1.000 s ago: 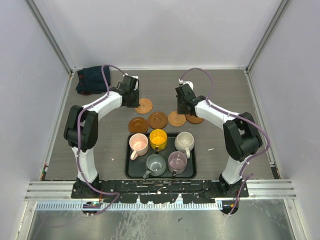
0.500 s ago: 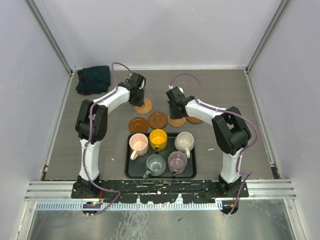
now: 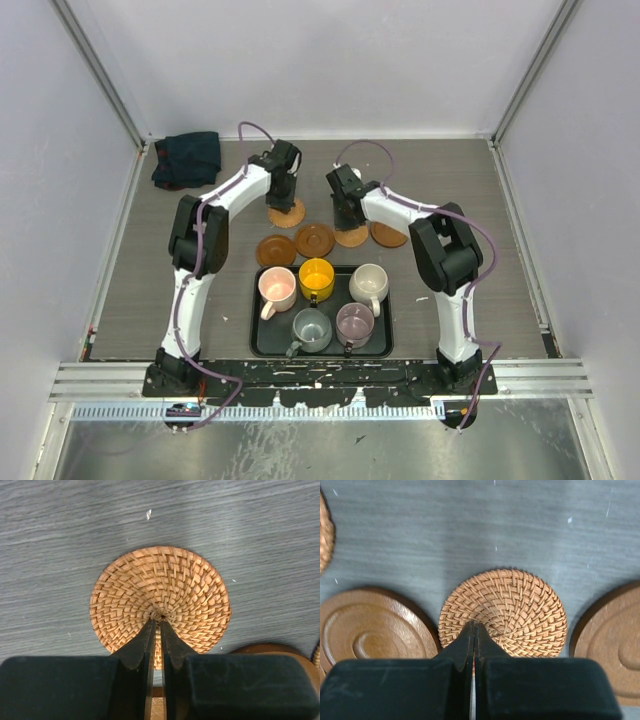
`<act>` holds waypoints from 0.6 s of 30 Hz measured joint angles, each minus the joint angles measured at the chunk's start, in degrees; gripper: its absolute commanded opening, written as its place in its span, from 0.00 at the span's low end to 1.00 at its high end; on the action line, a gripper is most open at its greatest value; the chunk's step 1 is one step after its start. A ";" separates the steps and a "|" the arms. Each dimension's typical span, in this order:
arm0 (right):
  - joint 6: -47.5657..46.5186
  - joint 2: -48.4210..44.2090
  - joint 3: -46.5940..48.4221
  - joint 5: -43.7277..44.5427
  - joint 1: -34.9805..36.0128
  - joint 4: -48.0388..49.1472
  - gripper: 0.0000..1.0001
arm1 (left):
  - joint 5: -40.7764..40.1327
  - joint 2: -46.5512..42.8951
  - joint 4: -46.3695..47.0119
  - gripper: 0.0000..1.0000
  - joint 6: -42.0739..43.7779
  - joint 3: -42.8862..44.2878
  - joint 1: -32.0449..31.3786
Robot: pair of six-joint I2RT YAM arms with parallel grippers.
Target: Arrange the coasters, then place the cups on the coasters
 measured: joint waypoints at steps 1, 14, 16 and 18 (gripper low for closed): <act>0.07 0.81 1.22 -0.24 -0.22 -0.28 0.01 | 0.22 0.50 -0.57 0.11 0.00 0.79 0.00; 0.31 11.04 16.44 -5.09 -4.94 -0.55 0.01 | 7.19 8.68 -5.79 0.12 -0.09 14.80 0.15; 0.31 11.72 17.51 -5.42 -5.33 -0.52 0.01 | 8.79 10.49 -6.32 0.13 -0.15 17.86 0.09; 0.28 12.28 18.32 -5.77 -5.60 -0.48 0.01 | 10.23 11.74 -6.64 0.14 -0.28 20.00 0.04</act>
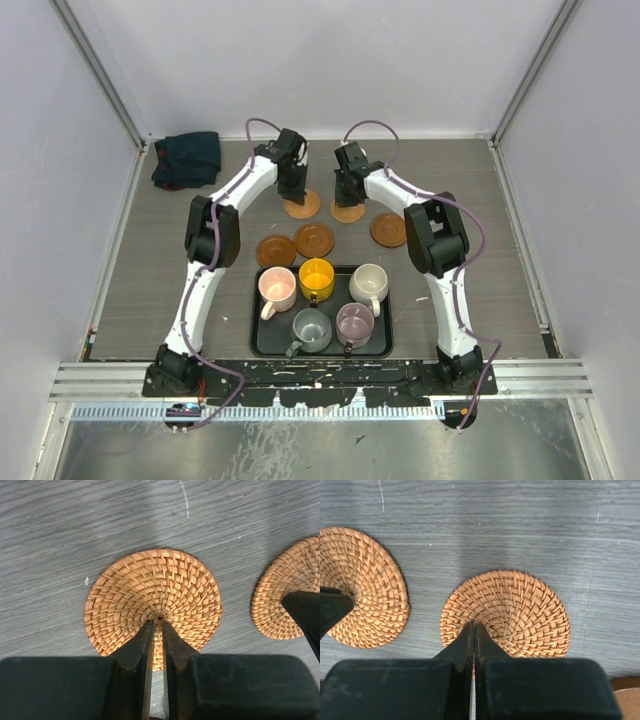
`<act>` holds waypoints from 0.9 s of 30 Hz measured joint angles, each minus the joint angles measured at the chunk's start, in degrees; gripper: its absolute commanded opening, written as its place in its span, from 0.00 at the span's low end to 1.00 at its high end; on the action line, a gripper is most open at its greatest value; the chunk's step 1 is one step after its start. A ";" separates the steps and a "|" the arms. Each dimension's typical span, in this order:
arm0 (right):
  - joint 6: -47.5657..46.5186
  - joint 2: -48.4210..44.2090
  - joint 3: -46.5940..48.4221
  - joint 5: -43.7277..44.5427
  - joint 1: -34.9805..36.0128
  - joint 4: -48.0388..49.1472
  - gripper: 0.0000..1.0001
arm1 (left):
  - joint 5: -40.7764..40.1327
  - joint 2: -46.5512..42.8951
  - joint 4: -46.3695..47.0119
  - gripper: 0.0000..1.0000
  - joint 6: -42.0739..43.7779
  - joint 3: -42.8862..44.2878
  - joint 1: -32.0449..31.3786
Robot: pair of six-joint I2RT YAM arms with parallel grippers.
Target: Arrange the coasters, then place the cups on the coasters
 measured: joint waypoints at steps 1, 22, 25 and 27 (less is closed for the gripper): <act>-0.07 0.24 0.42 -0.22 -0.20 -0.02 0.01 | 0.52 0.33 0.00 0.14 -0.11 0.52 0.00; -0.48 1.11 0.35 -2.10 -4.85 3.69 0.01 | 10.38 2.14 4.74 0.20 -3.89 1.27 -0.63; -0.70 0.90 -0.17 -2.23 -4.85 4.35 0.01 | 10.43 2.14 5.55 0.21 -4.50 0.92 -0.68; -0.85 0.48 -1.14 -2.36 -4.83 5.33 0.01 | 10.38 2.08 5.92 0.21 -4.74 0.66 -0.70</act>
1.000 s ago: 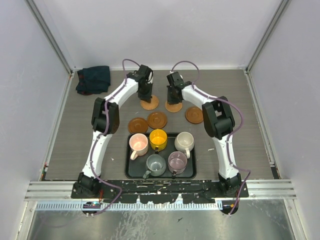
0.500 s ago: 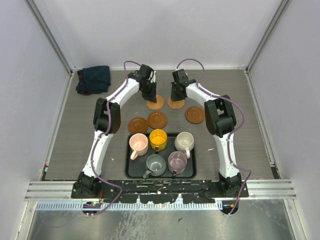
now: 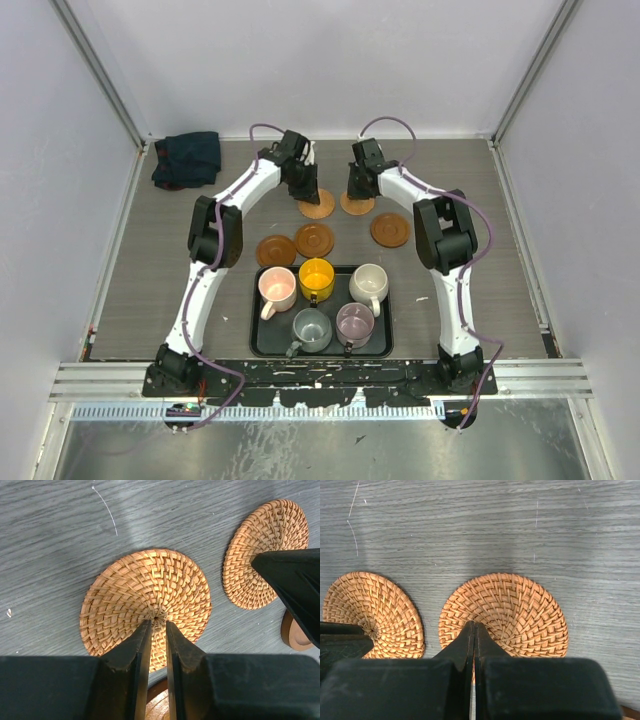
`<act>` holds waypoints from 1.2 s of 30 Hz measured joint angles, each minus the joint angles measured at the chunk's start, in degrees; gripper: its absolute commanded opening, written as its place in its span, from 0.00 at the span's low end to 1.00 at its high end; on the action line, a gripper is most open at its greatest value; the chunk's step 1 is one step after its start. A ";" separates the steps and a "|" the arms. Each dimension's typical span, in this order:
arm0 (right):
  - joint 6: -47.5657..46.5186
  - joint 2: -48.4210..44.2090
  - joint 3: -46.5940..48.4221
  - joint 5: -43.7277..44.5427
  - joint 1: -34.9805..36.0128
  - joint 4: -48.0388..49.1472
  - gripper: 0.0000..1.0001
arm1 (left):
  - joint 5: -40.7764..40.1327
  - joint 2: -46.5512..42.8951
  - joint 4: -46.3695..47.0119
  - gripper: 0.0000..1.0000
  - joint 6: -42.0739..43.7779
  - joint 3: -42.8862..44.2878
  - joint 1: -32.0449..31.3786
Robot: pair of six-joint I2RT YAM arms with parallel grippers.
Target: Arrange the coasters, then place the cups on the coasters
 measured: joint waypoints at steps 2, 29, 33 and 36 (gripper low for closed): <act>-0.22 -0.42 -1.01 0.02 0.07 1.14 0.01 | -0.17 -0.33 0.50 0.21 -0.20 -0.63 0.00; -1.33 -0.83 -1.33 2.05 2.51 1.55 0.01 | -3.89 -3.80 5.38 0.23 -2.56 -7.08 0.02; -1.53 -0.59 -0.87 2.21 2.62 0.87 0.01 | -4.04 -4.02 5.40 0.23 -2.56 -7.39 0.50; -1.68 -0.37 -0.37 2.25 2.64 0.48 0.01 | -4.02 -4.07 5.42 0.25 -2.58 -7.48 0.96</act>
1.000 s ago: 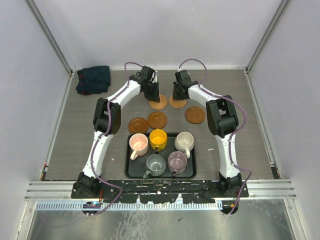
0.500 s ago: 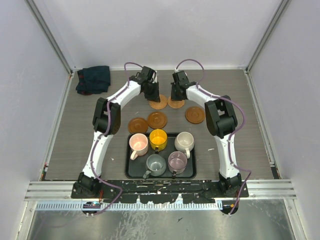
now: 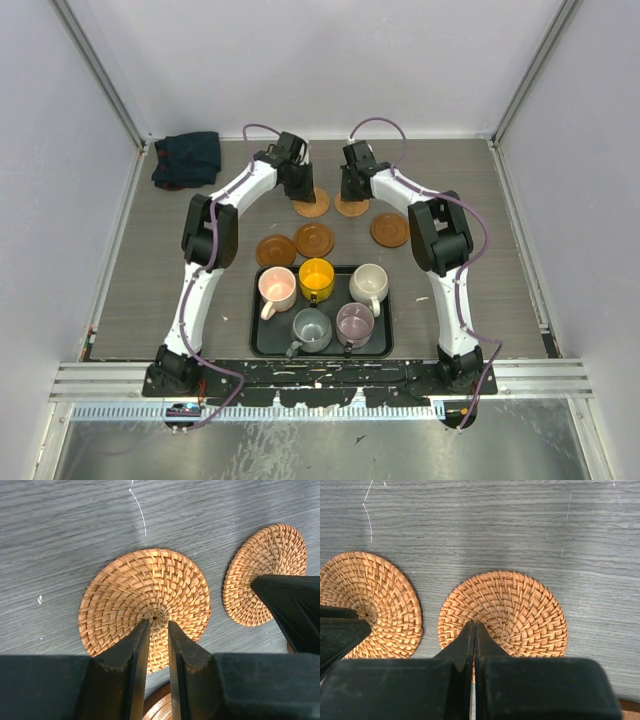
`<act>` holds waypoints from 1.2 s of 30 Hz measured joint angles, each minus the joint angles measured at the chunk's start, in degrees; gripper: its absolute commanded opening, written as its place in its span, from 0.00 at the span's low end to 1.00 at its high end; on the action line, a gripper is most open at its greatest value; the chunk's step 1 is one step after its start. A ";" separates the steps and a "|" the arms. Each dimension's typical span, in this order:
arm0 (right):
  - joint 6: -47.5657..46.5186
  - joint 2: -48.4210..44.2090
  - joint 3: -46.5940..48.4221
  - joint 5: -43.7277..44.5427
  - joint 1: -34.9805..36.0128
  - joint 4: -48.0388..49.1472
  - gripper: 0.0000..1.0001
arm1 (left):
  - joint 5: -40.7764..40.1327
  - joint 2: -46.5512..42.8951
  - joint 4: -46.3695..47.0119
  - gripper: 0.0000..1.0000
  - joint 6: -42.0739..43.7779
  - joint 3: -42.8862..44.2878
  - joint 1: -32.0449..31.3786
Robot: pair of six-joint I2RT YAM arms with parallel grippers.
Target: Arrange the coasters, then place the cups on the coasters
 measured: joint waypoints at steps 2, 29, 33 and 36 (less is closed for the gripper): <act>-0.20 0.09 0.11 0.07 0.02 0.02 0.01 | 0.09 0.00 0.04 0.26 0.00 0.00 0.17; -5.18 -14.93 -10.21 4.15 1.49 7.56 0.01 | 0.66 -15.30 7.21 0.41 0.76 -14.38 0.98; -5.09 -18.80 -12.90 6.67 2.14 7.87 0.01 | -0.13 -16.63 8.04 0.36 0.98 -16.76 0.98; -4.87 -21.38 -16.61 9.03 2.40 7.63 0.01 | -0.50 -16.65 7.87 0.33 1.40 -19.34 0.98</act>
